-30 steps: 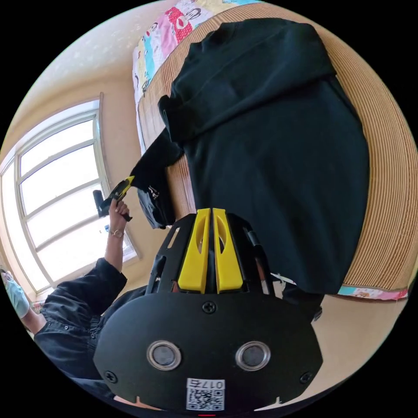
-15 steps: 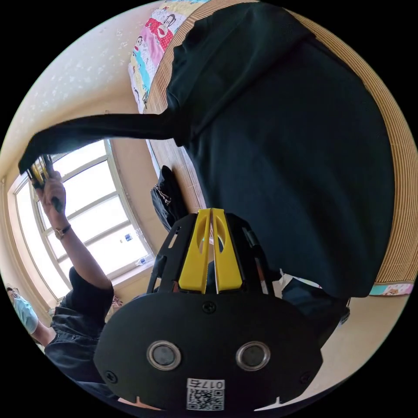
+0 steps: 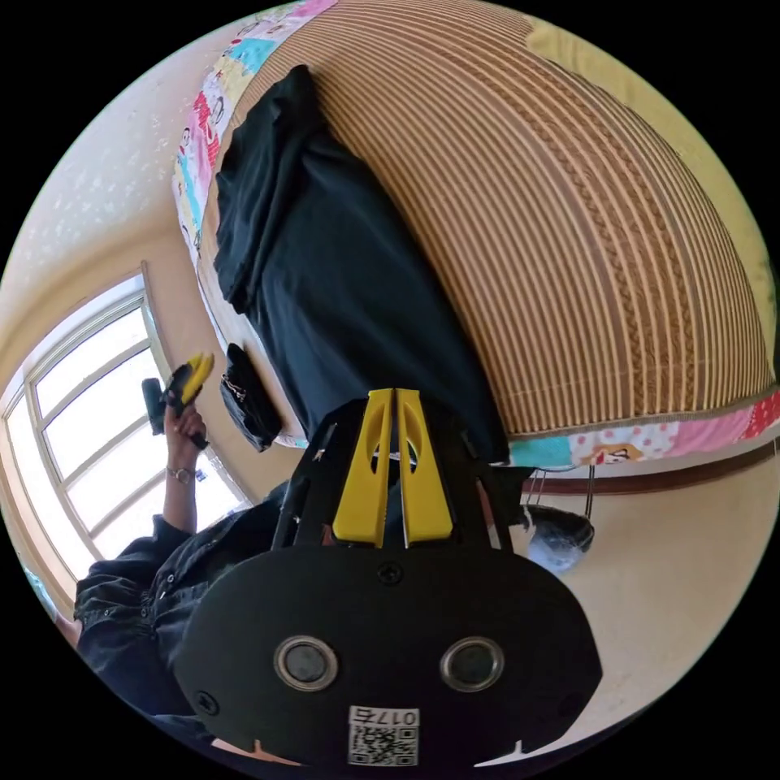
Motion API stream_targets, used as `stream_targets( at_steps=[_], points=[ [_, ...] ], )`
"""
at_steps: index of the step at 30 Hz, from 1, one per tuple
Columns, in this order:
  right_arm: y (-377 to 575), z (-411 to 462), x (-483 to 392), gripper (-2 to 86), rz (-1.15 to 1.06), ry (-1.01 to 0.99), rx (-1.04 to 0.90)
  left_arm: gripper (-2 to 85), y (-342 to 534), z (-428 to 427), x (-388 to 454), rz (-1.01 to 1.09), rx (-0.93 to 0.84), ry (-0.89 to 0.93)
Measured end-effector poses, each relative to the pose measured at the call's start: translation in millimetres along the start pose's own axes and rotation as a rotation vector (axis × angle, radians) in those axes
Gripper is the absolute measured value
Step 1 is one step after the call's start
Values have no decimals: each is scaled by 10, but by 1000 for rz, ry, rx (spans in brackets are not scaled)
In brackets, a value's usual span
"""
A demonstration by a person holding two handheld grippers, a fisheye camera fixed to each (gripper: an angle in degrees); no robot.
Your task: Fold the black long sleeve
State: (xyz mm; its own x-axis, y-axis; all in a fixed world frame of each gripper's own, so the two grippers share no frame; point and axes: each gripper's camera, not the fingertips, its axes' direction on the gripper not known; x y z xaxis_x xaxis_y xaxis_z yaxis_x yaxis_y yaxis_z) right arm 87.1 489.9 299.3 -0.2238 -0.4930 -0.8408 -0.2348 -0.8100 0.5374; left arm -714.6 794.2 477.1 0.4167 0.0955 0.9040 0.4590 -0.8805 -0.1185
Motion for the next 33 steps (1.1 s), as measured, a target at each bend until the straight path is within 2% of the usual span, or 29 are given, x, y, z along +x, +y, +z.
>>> stream_targets(
  at_steps=[3,7,11,14,16,22,27,30,33],
  points=[
    [16,-21,109,58,-6,81,-64,98,371,524,-361,-61,-214,-185],
    [-51,69,147,107,2,219,-214,116,705,796,-782,-160,-305,-233],
    [-137,92,133,118,1,232,-280,116,852,777,-1136,-267,-215,-20],
    [-189,19,108,119,-1,226,-271,95,764,752,-1263,-313,-227,31],
    [-191,-32,138,117,7,233,-259,59,684,708,-1270,-276,-241,59],
    [-106,-165,339,92,44,175,-191,32,589,358,-1421,-124,-279,116],
    [-16,-247,407,87,45,118,-166,23,662,-67,-1886,-82,-233,377],
    [72,-206,339,56,-14,90,-242,21,695,-257,-2142,-75,-211,469],
    [214,-266,241,40,-31,117,-204,21,711,-353,-2414,-120,-216,544]
  ],
)
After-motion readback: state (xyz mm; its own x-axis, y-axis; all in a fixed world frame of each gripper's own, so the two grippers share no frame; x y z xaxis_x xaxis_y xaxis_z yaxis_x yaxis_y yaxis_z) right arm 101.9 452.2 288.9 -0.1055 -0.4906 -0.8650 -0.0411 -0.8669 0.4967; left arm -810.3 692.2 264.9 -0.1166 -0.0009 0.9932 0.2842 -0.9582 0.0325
